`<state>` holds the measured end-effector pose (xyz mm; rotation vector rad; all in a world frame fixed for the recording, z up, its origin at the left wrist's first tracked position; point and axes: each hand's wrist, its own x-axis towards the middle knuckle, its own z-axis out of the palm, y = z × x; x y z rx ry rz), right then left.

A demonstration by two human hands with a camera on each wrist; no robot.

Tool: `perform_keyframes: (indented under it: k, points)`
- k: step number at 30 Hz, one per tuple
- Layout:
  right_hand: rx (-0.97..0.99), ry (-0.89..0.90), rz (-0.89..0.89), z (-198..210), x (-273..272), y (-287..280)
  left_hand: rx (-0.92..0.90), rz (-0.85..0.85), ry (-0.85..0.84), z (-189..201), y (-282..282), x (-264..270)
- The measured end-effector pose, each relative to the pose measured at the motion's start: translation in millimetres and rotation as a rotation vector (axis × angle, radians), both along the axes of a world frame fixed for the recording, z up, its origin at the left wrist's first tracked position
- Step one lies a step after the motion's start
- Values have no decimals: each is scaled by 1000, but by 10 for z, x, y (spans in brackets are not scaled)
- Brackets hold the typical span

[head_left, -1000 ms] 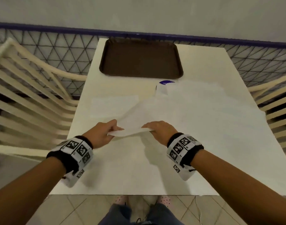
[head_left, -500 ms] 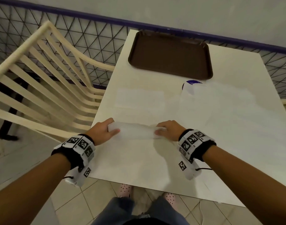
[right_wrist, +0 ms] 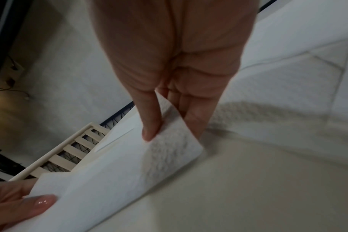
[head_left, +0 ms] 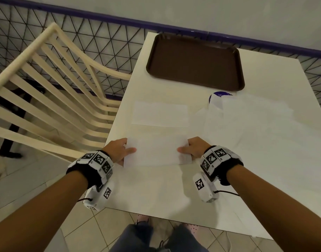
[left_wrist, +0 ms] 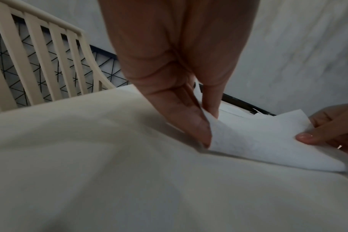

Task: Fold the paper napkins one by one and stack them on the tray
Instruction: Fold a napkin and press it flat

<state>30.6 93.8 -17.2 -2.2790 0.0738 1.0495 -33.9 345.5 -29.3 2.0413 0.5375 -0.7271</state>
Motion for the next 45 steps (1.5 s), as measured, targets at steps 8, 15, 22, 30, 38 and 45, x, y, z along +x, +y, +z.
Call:
perform_keyframes:
  k: [8, 15, 22, 30, 38, 45]
  points:
    - [-105, -107, 56, 37, 8, 58, 11, 64, -14, -23, 12, 31]
    - [-130, -123, 84, 36, 54, 109, 124, 48, -45, -8, -14, 62]
    - [-163, -112, 42, 3, 74, 133, 310, -39, -34, 21, -75, 101]
    - [-171, -125, 22, -6, 58, 128, 590, -146, -280, 125, -250, 102]
    - [-186, -133, 33, -24, 99, 129, 775, -516, -258, 167, -562, 81]
    - [-184, -142, 18, -63, 103, 116, 867, -483, -196, 114, -779, -84]
